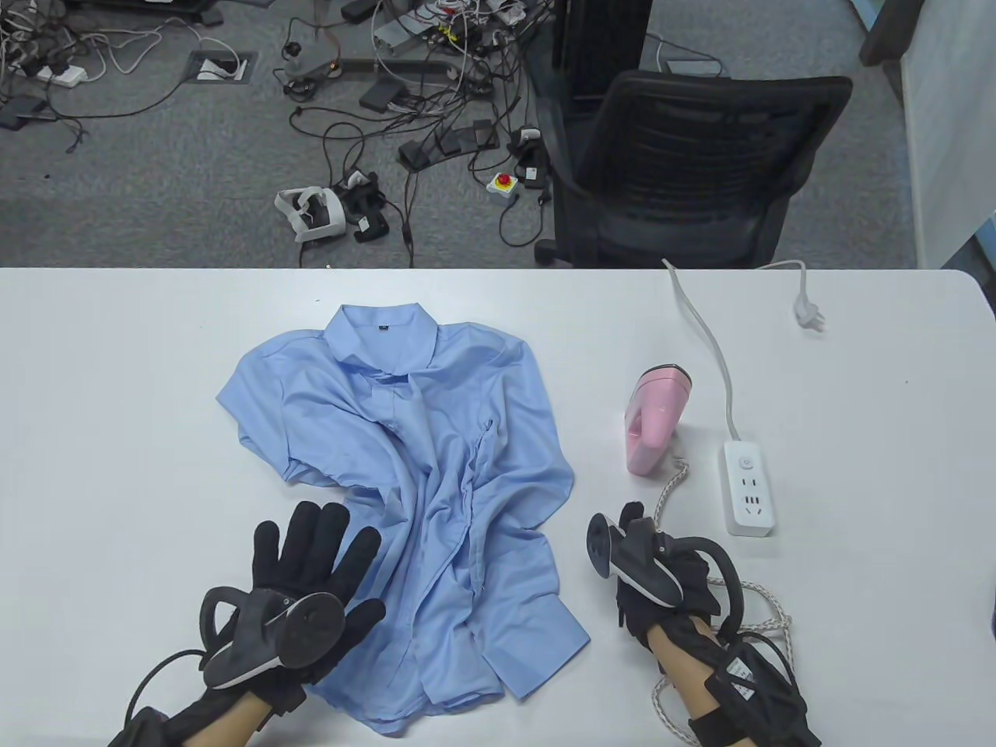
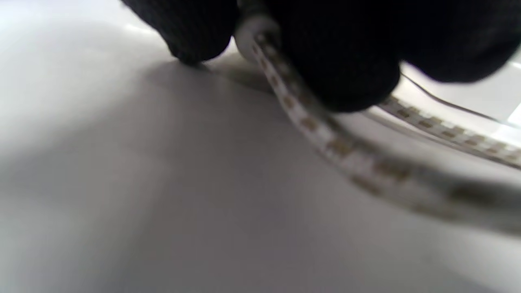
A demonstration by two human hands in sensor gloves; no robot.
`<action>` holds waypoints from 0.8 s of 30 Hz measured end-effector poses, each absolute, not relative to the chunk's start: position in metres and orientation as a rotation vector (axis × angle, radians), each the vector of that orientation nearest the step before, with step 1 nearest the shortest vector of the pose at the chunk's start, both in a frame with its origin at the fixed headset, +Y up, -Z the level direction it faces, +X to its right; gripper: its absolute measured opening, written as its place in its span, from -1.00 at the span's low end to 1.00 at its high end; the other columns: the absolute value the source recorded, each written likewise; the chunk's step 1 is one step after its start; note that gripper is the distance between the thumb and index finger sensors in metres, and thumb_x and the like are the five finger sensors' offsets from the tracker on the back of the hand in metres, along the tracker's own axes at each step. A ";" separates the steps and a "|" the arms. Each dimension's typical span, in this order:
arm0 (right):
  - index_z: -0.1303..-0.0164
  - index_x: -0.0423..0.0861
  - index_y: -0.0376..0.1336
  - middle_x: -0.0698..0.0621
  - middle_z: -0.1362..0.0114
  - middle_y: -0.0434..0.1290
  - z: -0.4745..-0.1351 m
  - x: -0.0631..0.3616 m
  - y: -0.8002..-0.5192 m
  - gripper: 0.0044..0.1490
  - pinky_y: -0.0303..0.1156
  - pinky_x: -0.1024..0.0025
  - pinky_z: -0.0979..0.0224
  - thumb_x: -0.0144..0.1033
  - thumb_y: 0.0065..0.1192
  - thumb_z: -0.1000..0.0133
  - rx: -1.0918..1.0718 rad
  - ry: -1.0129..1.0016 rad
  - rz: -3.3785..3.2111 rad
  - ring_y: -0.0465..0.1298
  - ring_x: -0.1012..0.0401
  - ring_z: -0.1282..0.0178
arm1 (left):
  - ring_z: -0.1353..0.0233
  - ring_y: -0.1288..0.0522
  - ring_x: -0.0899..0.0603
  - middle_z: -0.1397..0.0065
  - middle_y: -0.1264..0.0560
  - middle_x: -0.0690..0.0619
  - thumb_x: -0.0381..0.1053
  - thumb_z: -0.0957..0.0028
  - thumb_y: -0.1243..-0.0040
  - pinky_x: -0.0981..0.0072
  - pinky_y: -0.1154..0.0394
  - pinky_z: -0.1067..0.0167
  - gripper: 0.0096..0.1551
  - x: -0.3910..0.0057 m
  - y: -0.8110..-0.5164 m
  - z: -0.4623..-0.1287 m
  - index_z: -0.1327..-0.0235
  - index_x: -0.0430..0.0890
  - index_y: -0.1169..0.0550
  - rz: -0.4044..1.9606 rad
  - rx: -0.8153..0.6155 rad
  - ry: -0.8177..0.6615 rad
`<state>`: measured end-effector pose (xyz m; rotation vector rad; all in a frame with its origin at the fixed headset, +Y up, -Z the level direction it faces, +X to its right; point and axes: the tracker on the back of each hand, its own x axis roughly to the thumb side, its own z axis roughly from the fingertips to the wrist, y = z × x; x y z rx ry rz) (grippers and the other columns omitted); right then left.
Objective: Iron long-sleeve shirt with electric iron on table
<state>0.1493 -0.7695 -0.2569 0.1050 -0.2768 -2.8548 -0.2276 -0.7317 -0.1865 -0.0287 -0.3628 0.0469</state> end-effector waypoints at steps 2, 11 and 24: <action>-0.42 -0.06 -0.25 -0.07 -0.04 0.45 -0.250 0.151 -0.762 -0.02 0.59 0.29 0.22 -0.06 0.10 0.08 0.105 -0.178 -2.892 0.58 0.21 0.34 | -0.61 0.46 -0.21 -0.64 0.45 0.06 0.50 -0.06 0.13 -0.42 0.36 -0.40 -0.12 -0.227 -0.732 -0.187 -0.52 0.26 0.13 0.044 -0.036 -0.365; -0.42 -0.08 -0.24 -0.03 -0.04 0.45 -0.227 0.233 -0.675 0.04 0.59 0.24 0.16 -0.05 0.20 0.10 0.398 0.293 -3.417 0.59 0.18 0.30 | -0.61 0.46 -0.21 -0.64 0.45 0.05 0.49 -0.06 0.13 -0.42 0.36 -0.40 -0.12 -0.231 -0.735 -0.191 -0.52 0.26 0.13 0.113 -0.098 -0.370; -0.37 -0.05 0.07 -0.10 -0.06 0.53 -0.248 0.303 -0.710 -0.23 0.66 0.26 0.19 -0.16 0.14 0.07 0.796 0.337 -3.280 0.67 0.15 0.30 | -0.61 0.45 -0.22 -0.64 0.45 0.05 0.49 -0.07 0.14 -0.41 0.34 -0.41 -0.12 -0.231 -0.737 -0.191 -0.53 0.25 0.12 0.130 -0.135 -0.371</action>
